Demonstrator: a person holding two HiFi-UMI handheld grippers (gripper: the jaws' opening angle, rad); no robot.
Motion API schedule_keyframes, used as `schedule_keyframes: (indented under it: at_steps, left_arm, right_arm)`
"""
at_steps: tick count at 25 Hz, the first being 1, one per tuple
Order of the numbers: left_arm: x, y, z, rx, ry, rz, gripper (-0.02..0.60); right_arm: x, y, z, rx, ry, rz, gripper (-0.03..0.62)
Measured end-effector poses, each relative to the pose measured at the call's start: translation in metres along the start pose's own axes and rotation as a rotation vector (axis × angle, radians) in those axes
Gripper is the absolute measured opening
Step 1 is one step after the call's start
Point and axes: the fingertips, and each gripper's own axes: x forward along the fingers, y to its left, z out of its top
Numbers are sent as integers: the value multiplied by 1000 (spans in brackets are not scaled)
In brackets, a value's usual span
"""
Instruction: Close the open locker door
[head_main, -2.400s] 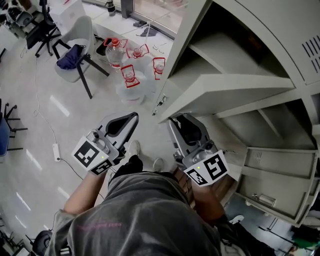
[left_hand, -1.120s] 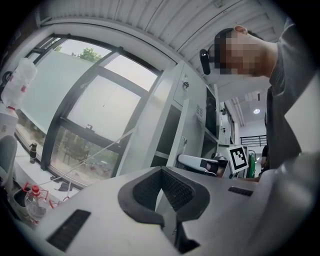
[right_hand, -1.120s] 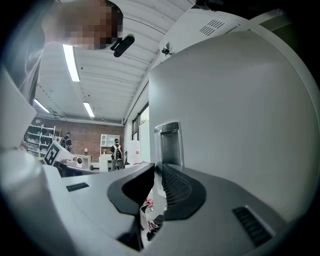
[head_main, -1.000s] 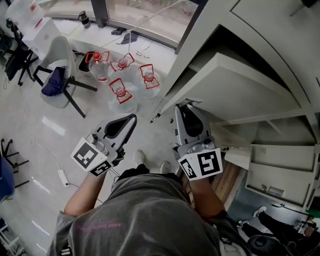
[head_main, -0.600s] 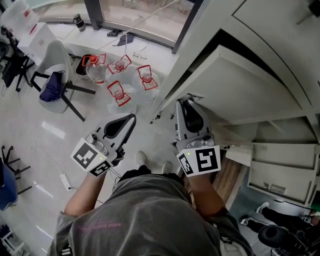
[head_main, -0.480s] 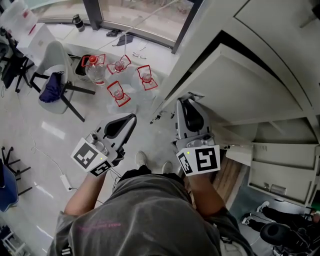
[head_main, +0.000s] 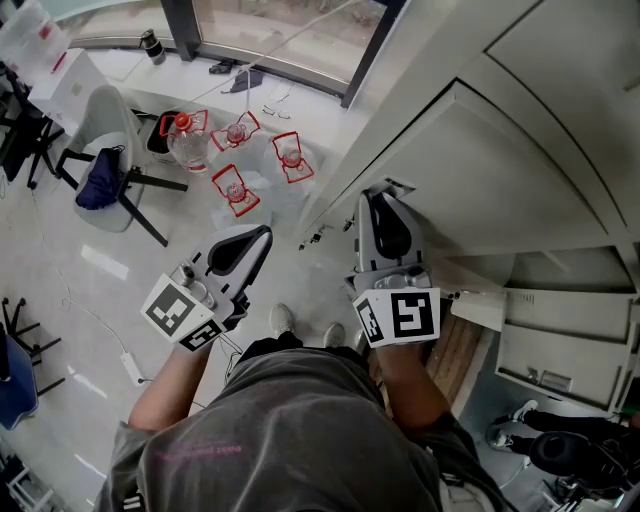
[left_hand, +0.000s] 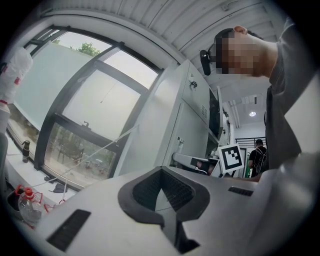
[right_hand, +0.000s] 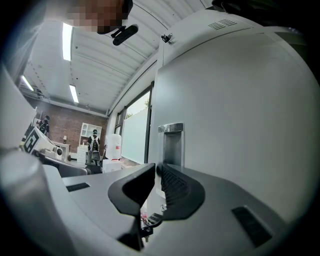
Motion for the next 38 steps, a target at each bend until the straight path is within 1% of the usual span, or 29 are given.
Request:
schedule_keyframes:
  at_steps: [6, 16, 22, 29, 35, 38]
  left_arm:
    - [3, 4, 0, -2, 1, -4, 14]
    - [8, 5, 0, 0, 3, 0, 14]
    - [6, -2, -5, 11, 5, 3, 14]
    - [5, -11, -3, 12, 15, 9, 14]
    - [0, -17, -6, 12, 22, 13, 14]
    - [-3, -20, -6, 13, 22, 17, 14]
  right_arm:
    - [6, -4, 0, -1, 0, -22, 48]
    - [11, -6, 0, -1, -1, -15, 49]
    - [11, -6, -5, -3, -4, -20, 52]
    - [10, -1, 1, -4, -2, 8, 86]
    - [3, 6, 1, -38, -9, 24, 86]
    - [2, 6, 2, -65, -8, 10, 91]
